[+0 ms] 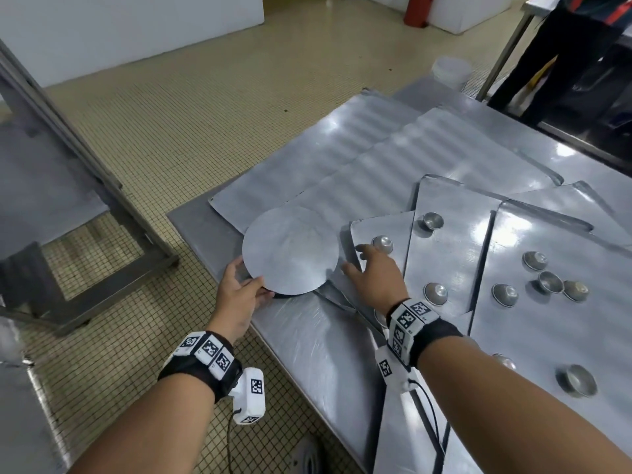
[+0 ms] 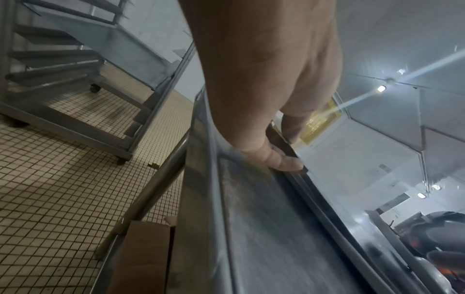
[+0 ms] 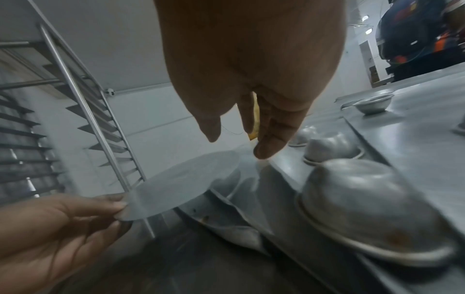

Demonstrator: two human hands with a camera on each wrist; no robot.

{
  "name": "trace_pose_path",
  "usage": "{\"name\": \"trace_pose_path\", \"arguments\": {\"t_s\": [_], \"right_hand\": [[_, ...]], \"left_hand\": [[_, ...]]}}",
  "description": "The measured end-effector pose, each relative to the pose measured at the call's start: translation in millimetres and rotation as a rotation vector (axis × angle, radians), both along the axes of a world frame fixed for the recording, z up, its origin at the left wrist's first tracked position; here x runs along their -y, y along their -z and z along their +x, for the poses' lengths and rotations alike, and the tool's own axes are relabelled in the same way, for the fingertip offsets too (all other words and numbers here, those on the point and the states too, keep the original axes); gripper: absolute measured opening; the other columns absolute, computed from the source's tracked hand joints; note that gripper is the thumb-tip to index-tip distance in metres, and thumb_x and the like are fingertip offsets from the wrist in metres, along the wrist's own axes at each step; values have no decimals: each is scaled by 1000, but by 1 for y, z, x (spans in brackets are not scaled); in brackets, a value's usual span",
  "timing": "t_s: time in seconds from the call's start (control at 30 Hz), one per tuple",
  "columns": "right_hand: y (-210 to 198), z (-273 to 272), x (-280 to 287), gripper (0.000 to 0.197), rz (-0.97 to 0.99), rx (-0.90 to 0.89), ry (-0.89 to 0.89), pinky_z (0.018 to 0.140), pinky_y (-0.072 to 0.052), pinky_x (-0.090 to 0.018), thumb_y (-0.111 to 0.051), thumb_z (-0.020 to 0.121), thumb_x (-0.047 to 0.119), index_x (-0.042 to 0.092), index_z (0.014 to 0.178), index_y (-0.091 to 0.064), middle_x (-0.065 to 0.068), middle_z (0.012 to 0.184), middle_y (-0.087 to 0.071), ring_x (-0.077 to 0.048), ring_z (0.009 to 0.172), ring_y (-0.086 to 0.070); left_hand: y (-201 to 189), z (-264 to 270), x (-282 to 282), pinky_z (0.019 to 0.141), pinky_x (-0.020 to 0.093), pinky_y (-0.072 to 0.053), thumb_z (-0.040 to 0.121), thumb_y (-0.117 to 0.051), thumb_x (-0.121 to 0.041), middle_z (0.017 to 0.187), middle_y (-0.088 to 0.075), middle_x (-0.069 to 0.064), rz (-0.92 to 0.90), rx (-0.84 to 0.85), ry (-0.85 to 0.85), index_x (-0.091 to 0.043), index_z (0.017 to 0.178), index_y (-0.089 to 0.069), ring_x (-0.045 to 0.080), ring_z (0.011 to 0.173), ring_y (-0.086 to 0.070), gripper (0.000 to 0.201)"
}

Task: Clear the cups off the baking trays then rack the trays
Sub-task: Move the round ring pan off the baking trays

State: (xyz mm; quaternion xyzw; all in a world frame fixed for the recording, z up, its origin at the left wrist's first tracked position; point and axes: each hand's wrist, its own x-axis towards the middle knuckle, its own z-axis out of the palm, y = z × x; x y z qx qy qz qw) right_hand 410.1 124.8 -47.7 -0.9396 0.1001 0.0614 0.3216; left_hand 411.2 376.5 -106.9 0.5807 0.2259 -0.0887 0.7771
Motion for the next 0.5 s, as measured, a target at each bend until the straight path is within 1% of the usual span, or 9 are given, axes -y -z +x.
{"name": "trace_pose_path", "arguments": {"t_s": [0.03, 0.1, 0.13, 0.2, 0.23, 0.27, 0.33, 0.4, 0.5], "right_hand": [[-1, 1, -6, 46, 23, -10, -19, 91, -48, -42, -60, 94, 42, 16, 131, -55, -10, 113, -67, -33, 105, -62], [-2, 3, -14, 43, 88, -25, 10, 84, -48, -39, -58, 91, 51, 18, 119, -56, -4, 100, -67, -30, 98, -62], [-2, 4, -15, 42, 125, -26, 44, 81, -48, -38, -57, 90, 54, 18, 112, -56, -1, 95, -66, -29, 96, -63], [0, 7, -17, 39, 190, -9, 83, 75, -46, -35, -58, 91, 53, 16, 104, -57, 0, 89, -63, -29, 92, -63], [-1, 6, -17, 37, 224, 4, 94, 76, -47, -35, -60, 91, 50, 16, 104, -57, 0, 91, -63, -28, 92, -63], [-2, 5, -16, 38, 259, 17, 101, 79, -51, -36, -63, 89, 49, 17, 108, -57, -1, 95, -65, -27, 93, -64], [-5, 1, -13, 51, 324, 42, 110, 83, -57, -45, -65, 81, 53, 23, 121, -54, 0, 101, -68, -25, 93, -67], [-8, -4, -7, 63, 345, 58, 101, 83, -57, -49, -63, 73, 59, 29, 127, -49, -1, 105, -68, -26, 94, -68], [-23, -18, 11, 62, 330, 105, 89, 87, -55, -48, -63, 73, 60, 32, 126, -47, 1, 110, -67, -26, 100, -66]], "left_hand": [[-2, -2, -5, 73, 35, -62, 95, -60, 4, 122, -65, 14, -9, 9, 26, -25, 138, -44, 29, 98, -68, 55], [-8, -4, -14, 73, 34, -61, 96, -61, 2, 121, -67, 13, -2, 23, 90, -26, 138, -46, 30, 103, -69, 53], [-12, -5, -18, 72, 33, -60, 96, -61, 2, 121, -69, 14, 10, 31, 124, -25, 137, -47, 29, 102, -70, 51], [-22, -6, -21, 69, 32, -60, 96, -60, 2, 118, -70, 15, 46, 42, 192, -26, 132, -50, 28, 101, -71, 46], [-26, -7, -22, 69, 32, -60, 96, -60, 1, 117, -71, 15, 66, 46, 219, -26, 130, -51, 28, 102, -71, 44], [-30, -7, -23, 69, 33, -60, 96, -61, 0, 115, -72, 14, 90, 51, 236, -26, 128, -51, 30, 103, -71, 42], [-39, -6, -20, 68, 35, -60, 95, -65, -6, 109, -75, 11, 168, 70, 259, -25, 126, -50, 30, 103, -72, 39], [-48, -5, -14, 65, 37, -61, 94, -69, -12, 103, -77, 7, 277, 104, 281, -24, 124, -48, 28, 100, -72, 38], [-61, -3, 4, 64, 39, -63, 90, -75, -19, 105, -74, 6, 397, 165, 338, -21, 121, -45, 24, 96, -73, 43]]}}
